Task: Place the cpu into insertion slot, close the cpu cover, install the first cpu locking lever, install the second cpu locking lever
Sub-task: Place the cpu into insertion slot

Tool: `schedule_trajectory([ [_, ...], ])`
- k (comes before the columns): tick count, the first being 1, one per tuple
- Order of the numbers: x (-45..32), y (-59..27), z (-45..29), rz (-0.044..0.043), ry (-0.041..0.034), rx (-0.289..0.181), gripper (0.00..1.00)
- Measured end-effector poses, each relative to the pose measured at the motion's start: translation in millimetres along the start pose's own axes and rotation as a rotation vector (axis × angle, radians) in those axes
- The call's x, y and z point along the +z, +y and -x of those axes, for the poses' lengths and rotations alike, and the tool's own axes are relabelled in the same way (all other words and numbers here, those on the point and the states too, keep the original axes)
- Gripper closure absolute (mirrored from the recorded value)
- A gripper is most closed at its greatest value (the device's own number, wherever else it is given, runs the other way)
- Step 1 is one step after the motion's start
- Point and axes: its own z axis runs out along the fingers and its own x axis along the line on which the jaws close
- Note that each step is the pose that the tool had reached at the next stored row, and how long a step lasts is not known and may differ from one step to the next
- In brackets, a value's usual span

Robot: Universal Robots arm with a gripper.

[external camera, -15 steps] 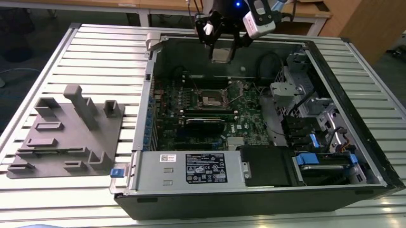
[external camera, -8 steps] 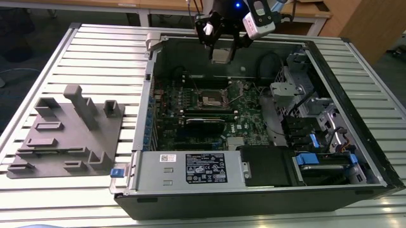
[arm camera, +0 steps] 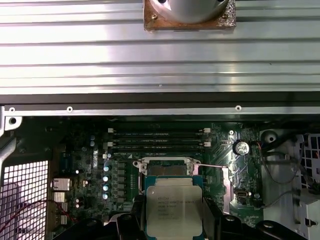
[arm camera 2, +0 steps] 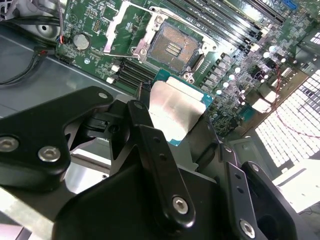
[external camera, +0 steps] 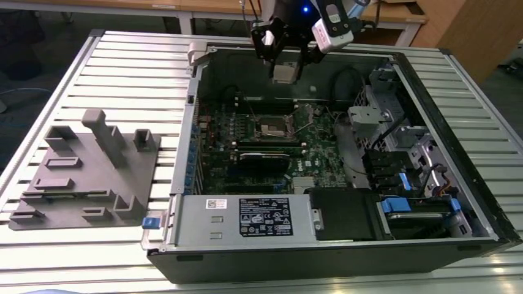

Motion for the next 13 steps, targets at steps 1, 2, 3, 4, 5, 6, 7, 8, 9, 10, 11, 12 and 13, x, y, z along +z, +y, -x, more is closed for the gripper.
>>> schedule_trajectory([
  [1,1.3,-0.2,0.0,0.0,0.0,0.0,0.46],
  [2,2.7,-0.3,0.0,-0.0001,-0.0001,0.0,0.46],
  [3,4.1,-0.5,0.1,-0.0001,-0.0001,0.0,0.46],
  [4,5.7,-0.7,0.1,-0.0001,-0.0002,0.0,0.46],
  [5,7.4,-0.8,0.1,-0.0001,-0.0002,0.0,0.46],
  [6,9.3,-1.1,0.1,-0.0002,-0.0001,0.0,0.46],
  [7,11.1,-1.2,0.1,-0.0001,-0.0002,0.0,0.46],
  [8,12.9,-1.4,0.2,-0.0001,-0.0002,0.0,0.46],
  [9,14.8,-1.6,0.2,0.0,-0.0002,0.0,0.46],
  [10,16.5,-1.8,0.2,-0.0001,-0.0002,0.0,0.46],
  [11,18.3,-2.0,0.2,0.0,-0.0003,0.0,0.46],
  [12,20.1,-2.2,0.2,0.0,-0.0003,0.0,0.46],
  [13,21.8,-2.4,0.2,-0.0001,-0.0003,0.0,0.46],
])
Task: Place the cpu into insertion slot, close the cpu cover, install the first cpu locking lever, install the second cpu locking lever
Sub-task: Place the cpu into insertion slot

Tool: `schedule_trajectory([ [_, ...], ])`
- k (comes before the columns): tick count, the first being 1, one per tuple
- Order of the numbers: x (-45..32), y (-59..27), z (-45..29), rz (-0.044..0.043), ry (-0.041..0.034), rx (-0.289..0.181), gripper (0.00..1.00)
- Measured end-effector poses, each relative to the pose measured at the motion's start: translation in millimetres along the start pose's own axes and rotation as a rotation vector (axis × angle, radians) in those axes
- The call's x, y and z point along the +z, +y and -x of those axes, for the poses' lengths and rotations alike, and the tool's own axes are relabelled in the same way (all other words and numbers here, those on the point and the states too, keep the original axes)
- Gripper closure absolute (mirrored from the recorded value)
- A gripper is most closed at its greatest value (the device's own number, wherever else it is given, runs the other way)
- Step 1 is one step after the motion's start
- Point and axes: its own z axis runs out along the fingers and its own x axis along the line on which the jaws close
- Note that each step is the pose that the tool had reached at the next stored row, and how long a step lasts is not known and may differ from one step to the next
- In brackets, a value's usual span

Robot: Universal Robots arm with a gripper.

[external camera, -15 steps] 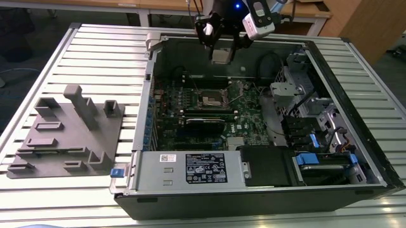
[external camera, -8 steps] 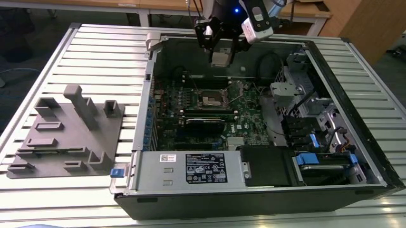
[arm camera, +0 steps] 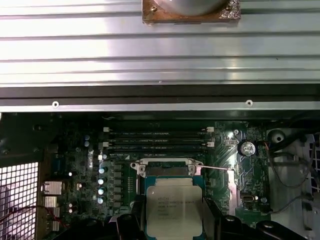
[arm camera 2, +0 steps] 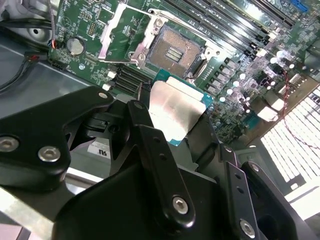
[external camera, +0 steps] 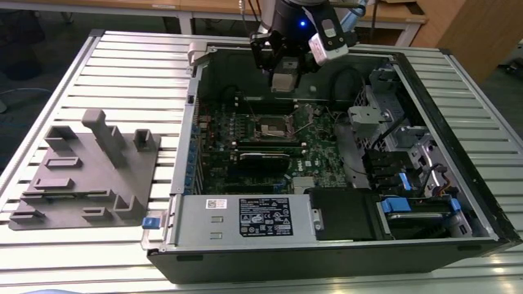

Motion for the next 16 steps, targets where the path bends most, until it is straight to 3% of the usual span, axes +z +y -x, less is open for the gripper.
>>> schedule_trajectory([
  [10,6.8,-1.4,-8.1,0.0013,-0.0013,-0.006,0.46],
  [16,12.7,-2.4,-8.8,0.0015,-0.0025,-0.043,0.46],
])
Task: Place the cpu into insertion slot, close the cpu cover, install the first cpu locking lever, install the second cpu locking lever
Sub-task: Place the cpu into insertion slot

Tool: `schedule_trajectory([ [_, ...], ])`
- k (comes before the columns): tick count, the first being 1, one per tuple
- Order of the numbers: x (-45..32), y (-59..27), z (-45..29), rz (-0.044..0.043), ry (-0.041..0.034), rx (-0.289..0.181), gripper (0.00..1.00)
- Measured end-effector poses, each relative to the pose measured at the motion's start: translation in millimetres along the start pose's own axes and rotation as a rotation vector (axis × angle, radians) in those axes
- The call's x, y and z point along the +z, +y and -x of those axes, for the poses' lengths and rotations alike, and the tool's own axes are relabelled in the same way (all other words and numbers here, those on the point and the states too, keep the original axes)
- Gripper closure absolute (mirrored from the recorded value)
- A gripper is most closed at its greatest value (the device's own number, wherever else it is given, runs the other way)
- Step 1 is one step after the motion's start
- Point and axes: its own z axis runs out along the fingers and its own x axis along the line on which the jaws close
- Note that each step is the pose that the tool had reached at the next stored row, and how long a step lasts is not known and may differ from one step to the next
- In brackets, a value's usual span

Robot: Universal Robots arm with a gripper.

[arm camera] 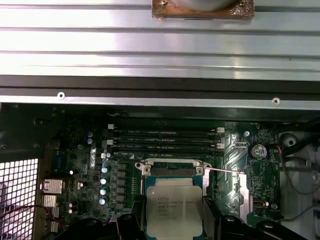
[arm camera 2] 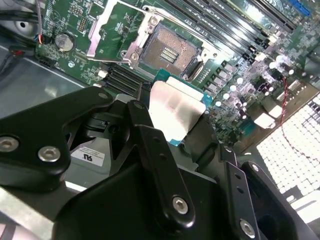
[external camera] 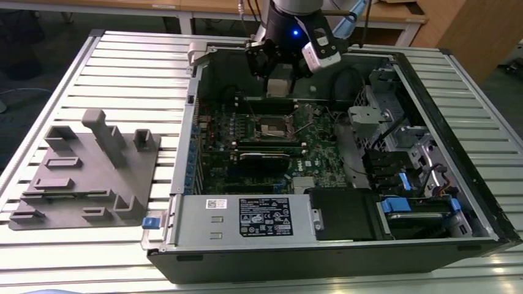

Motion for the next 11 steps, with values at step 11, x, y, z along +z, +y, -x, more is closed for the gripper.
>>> schedule_trajectory([
  [11,11.7,-2.0,-1.0,-0.0008,-0.0052,-0.023,0.46],
])
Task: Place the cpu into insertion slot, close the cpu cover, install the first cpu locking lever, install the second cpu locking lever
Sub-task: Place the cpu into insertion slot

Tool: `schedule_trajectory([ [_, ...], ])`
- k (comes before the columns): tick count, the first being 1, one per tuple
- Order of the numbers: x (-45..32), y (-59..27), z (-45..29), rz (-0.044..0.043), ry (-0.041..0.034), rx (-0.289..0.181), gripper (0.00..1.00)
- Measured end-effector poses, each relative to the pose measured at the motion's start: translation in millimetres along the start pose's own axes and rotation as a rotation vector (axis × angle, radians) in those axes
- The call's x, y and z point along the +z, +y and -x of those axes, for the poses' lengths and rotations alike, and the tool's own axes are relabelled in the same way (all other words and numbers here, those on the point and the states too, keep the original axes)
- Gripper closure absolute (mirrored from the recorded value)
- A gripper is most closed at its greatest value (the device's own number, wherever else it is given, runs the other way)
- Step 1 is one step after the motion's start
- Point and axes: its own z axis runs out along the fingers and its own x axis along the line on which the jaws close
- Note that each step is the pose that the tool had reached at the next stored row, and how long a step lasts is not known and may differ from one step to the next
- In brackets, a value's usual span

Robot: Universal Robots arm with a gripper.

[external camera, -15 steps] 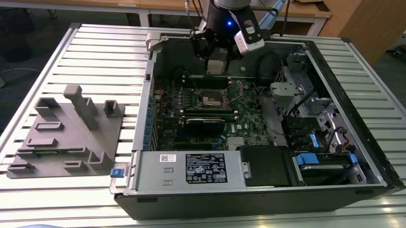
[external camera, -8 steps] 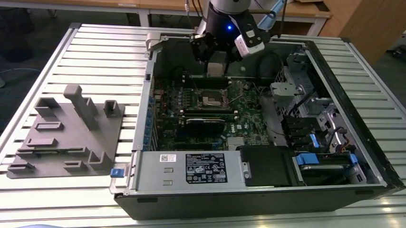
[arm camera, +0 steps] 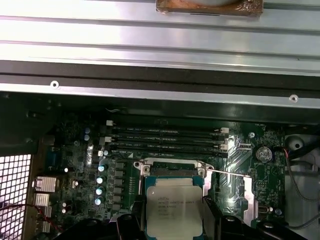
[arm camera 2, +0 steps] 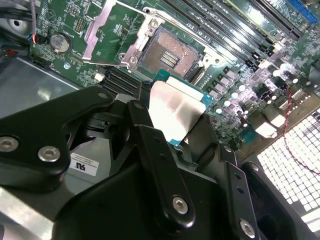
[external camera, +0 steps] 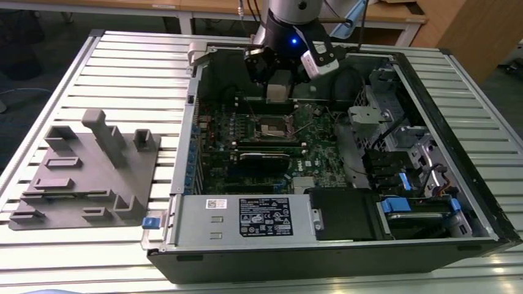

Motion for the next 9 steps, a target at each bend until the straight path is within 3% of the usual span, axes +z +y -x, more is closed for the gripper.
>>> schedule_trajectory([
  [4,2.6,-0.2,0.0,0.0005,-0.0123,-0.001,0.46],
  [9,6.3,-0.7,0.0,0.0002,-0.0177,0.002,0.46],
])
